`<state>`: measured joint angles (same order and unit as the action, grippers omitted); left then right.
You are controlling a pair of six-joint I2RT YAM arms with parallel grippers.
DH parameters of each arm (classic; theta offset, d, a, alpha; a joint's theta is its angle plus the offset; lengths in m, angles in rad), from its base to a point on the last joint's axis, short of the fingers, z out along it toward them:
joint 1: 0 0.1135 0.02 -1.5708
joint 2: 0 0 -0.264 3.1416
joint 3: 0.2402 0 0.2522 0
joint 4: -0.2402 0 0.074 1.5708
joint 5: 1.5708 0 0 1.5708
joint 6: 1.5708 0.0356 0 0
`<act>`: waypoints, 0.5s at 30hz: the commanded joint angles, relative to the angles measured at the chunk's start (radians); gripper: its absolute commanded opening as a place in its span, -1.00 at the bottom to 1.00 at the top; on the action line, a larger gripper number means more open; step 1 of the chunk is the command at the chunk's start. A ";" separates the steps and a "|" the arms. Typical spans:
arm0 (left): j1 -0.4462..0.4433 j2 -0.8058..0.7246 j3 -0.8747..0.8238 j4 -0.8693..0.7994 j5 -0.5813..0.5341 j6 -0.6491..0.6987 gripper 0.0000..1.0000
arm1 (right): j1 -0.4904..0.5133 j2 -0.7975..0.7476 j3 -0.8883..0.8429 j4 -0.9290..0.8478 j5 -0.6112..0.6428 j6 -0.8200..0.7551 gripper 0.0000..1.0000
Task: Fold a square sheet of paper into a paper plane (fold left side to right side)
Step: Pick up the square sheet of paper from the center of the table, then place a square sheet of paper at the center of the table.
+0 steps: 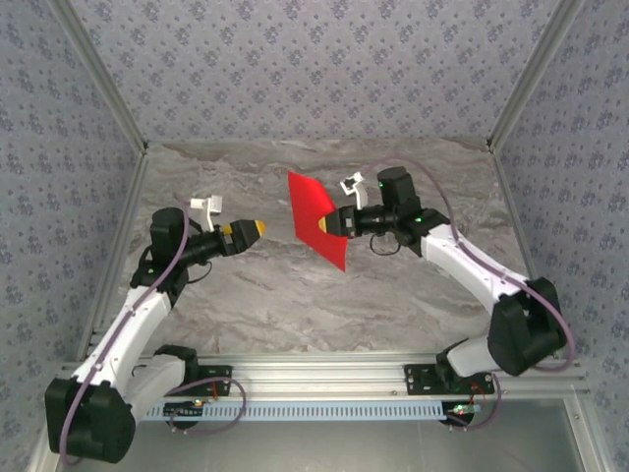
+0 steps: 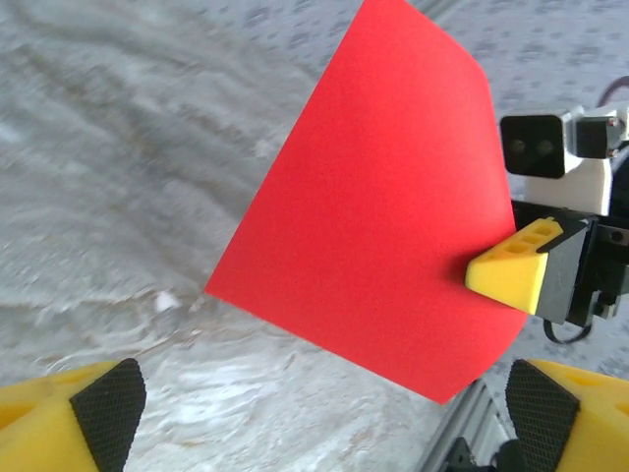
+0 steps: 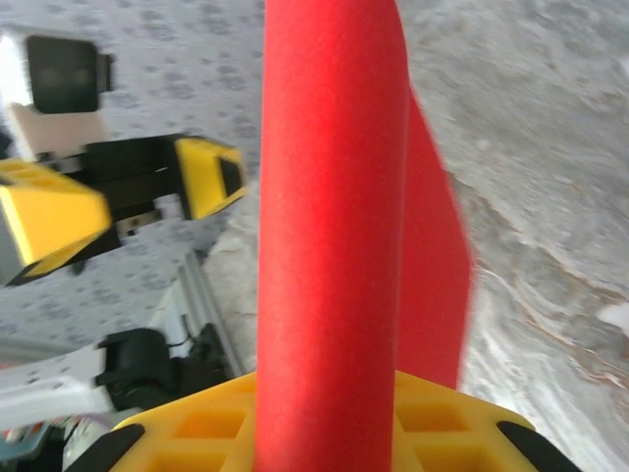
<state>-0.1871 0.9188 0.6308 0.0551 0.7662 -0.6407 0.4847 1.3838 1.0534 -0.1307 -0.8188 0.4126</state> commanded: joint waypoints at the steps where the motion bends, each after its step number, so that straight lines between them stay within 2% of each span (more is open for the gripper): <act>1: -0.022 -0.029 0.029 0.125 0.111 0.015 0.97 | 0.002 -0.071 0.024 -0.074 -0.178 -0.040 -0.48; 9: -0.145 -0.003 0.111 0.143 0.146 0.111 0.96 | 0.036 -0.169 0.077 -0.120 -0.259 -0.037 -0.48; 15: -0.195 0.028 0.156 0.132 0.154 0.142 0.93 | 0.054 -0.196 0.100 -0.140 -0.271 -0.057 -0.48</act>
<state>-0.3683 0.9367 0.7506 0.1574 0.8875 -0.5423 0.5335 1.2079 1.1202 -0.2306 -1.0492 0.3820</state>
